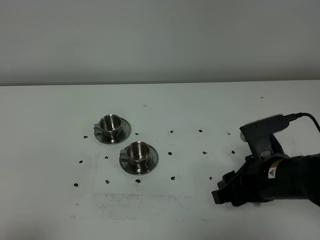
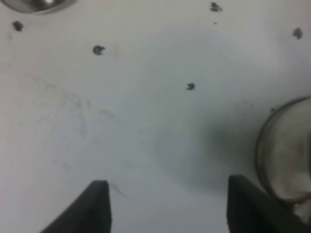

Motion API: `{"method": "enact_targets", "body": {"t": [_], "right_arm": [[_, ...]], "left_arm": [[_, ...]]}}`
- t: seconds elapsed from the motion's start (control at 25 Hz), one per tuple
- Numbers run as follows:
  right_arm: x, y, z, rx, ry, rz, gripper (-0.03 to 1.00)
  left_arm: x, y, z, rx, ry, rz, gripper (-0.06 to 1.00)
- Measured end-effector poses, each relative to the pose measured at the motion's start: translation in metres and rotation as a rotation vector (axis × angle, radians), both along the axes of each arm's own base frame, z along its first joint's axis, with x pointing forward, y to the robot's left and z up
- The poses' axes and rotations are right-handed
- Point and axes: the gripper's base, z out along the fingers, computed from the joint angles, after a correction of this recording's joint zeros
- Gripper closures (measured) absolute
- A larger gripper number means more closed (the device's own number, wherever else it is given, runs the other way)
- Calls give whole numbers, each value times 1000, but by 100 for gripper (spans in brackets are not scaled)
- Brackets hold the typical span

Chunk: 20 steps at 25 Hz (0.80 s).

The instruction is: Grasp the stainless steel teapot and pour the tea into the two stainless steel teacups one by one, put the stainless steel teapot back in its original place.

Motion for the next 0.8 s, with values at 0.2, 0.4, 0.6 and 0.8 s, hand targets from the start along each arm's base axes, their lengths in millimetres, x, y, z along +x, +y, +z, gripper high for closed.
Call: {"method": "enact_targets", "body": {"t": [0.2,0.4,0.6,0.8], "right_arm": [[-1,1,-29,-12,53,-29,45],[3,3,-43,-22,73,-41,48],[5,-1,-45,-28,89,-62,51],[7,-12,-47,-33,134,-114,51]], "left_arm": [[0,0,0,0,0,0,44],[0,0,0,0,0,0,44],[0,0,0,0,0,0,44],[0,0,0,0,0,0,44]]}}
